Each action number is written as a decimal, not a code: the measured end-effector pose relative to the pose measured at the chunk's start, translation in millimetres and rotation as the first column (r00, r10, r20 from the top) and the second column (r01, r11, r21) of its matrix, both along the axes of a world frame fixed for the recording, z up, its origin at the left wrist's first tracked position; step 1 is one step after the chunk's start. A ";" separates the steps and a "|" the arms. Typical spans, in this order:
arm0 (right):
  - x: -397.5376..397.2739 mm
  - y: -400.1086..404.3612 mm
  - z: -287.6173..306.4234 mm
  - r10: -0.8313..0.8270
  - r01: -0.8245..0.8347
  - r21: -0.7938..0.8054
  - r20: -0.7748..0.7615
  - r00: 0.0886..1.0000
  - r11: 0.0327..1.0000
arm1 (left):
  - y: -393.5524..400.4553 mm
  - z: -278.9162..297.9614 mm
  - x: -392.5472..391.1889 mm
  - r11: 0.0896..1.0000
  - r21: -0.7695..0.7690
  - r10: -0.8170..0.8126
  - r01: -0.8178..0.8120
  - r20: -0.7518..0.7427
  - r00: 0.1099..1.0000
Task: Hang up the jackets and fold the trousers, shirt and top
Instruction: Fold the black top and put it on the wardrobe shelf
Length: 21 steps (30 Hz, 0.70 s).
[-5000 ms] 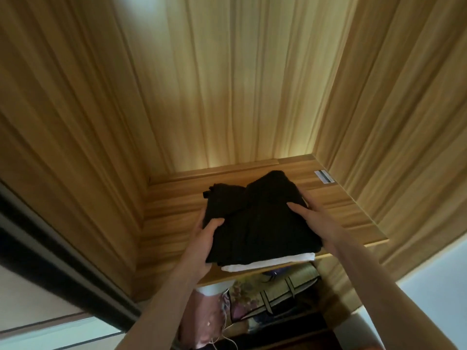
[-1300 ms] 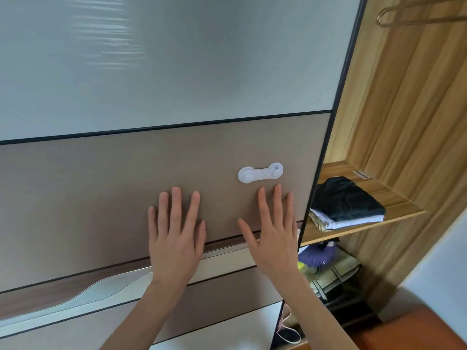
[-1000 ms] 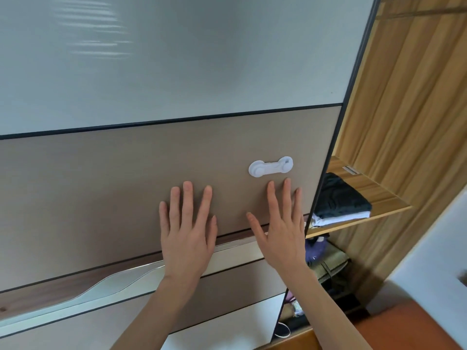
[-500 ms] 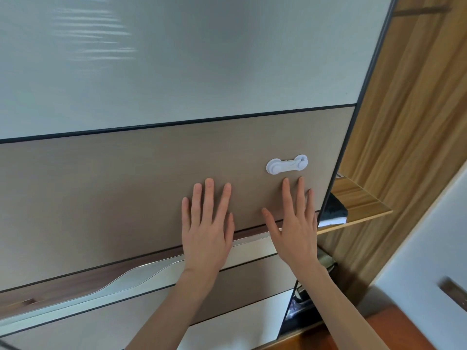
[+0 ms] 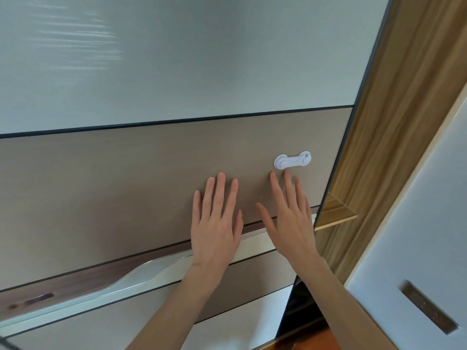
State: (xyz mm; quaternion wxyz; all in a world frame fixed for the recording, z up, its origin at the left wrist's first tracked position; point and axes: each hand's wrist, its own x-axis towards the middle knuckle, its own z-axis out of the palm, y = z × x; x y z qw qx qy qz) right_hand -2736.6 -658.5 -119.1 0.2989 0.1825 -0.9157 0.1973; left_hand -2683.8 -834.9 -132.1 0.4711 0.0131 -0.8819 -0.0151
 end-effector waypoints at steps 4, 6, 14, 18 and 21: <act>-5.5 0.1 4.0 0.048 -0.049 -0.019 -0.037 0.998 0.999 | 8.0 7.5 2.8 1.000 0.012 -0.014 0.014 -0.012 1.000; -7.8 -1.5 5.4 0.067 -0.069 -0.021 -0.073 0.995 0.997 | 1.9 9.1 5.1 1.000 0.010 0.011 -0.011 -0.033 0.999; -33.5 13.6 0.3 0.077 -0.081 -0.083 -0.050 0.996 0.993 | -18.2 4.9 -4.1 0.989 -0.088 0.115 -0.117 -0.031 0.993; -52.5 38.8 -1.5 0.062 -0.065 -0.080 -0.036 0.997 0.995 | 8.3 5.6 -20.9 0.990 -0.101 0.100 -0.101 -0.009 0.995; -62.6 56.0 -0.9 0.053 -0.055 -0.088 -0.022 0.998 0.995 | 28.3 8.3 -31.6 0.992 -0.095 0.083 -0.083 0.002 0.997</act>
